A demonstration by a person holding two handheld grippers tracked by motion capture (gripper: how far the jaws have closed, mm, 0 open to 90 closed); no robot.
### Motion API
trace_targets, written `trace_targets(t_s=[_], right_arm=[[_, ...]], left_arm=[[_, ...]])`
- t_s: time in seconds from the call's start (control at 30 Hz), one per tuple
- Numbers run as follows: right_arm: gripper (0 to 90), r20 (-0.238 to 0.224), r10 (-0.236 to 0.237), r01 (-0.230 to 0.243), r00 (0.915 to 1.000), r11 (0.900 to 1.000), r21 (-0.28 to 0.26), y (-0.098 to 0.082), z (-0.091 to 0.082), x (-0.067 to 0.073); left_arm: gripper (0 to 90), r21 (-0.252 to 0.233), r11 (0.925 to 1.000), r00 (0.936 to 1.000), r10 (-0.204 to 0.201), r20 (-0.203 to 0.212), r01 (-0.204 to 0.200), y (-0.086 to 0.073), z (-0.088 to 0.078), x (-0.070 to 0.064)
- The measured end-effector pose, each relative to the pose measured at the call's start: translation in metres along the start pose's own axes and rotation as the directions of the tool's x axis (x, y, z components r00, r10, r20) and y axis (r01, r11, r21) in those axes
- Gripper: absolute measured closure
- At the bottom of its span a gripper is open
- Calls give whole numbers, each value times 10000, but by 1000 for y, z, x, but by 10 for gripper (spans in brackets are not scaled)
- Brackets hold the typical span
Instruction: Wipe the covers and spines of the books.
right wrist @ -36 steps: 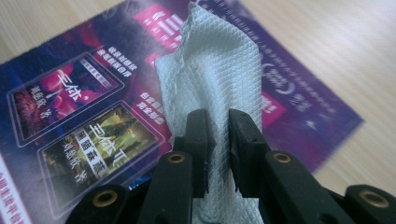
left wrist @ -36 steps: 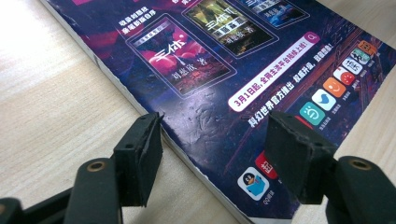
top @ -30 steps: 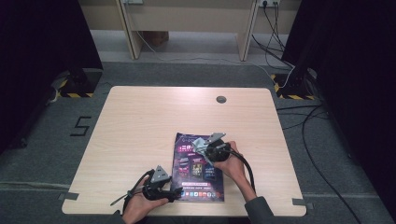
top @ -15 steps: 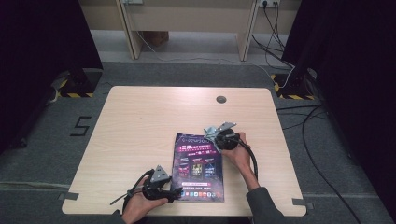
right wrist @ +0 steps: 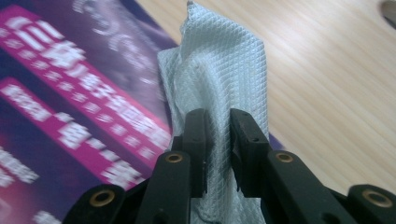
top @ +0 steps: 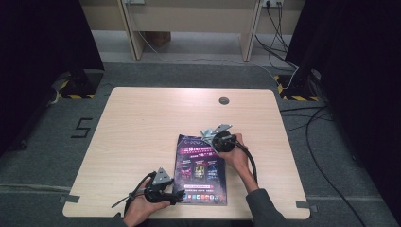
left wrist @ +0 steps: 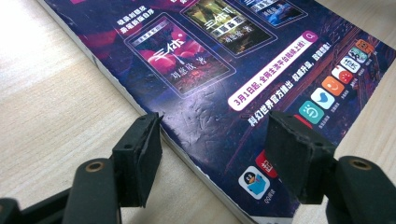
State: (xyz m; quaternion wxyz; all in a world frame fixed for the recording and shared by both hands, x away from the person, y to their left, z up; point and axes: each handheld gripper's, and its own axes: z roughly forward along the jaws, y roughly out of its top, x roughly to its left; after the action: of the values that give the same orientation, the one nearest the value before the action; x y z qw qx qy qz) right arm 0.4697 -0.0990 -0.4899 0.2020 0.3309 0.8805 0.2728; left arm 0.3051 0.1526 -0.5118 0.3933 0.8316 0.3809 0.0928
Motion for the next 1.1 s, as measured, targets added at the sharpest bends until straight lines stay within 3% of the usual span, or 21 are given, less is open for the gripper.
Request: trace_targets(t_s=[0.1,0.3,0.6,0.73,0.87,1.03,1.07,1.1], right_arm=[[778,-377,-282,281,9989,9996,-47,13,6,17],[778,-597,-671,672,9960,9977,-2,31,16,33],[776,-916,-812,801,9925,9967,-156,43,25,44],[777,-950,-1292,1283,9871,9916,-156,52,29,52],[778,-918,-1449,1447,9852,9894,-93,58,31,60],[779,-992,-1540,1532,9831,9881,-164,57,31,63],[779,-1057,-1384,1381,9847,9904,-106,57,30,66],[779,-1124,-1583,1574,9810,9874,-172,57,30,66]], left_arm=[[357,20,10000,10000,1,-19,-1,0,0,0],[356,-3,10000,10000,18,2,-18,0,0,0],[356,57,10000,10000,-7,3,7,0,0,0],[355,60,10000,10000,-42,40,42,0,0,1],[356,44,10000,10000,51,19,-52,0,0,0],[355,51,10000,10000,25,29,-25,0,0,1],[356,60,10000,10000,5,34,-5,0,0,1],[355,58,10000,10000,14,26,-14,0,0,1]])
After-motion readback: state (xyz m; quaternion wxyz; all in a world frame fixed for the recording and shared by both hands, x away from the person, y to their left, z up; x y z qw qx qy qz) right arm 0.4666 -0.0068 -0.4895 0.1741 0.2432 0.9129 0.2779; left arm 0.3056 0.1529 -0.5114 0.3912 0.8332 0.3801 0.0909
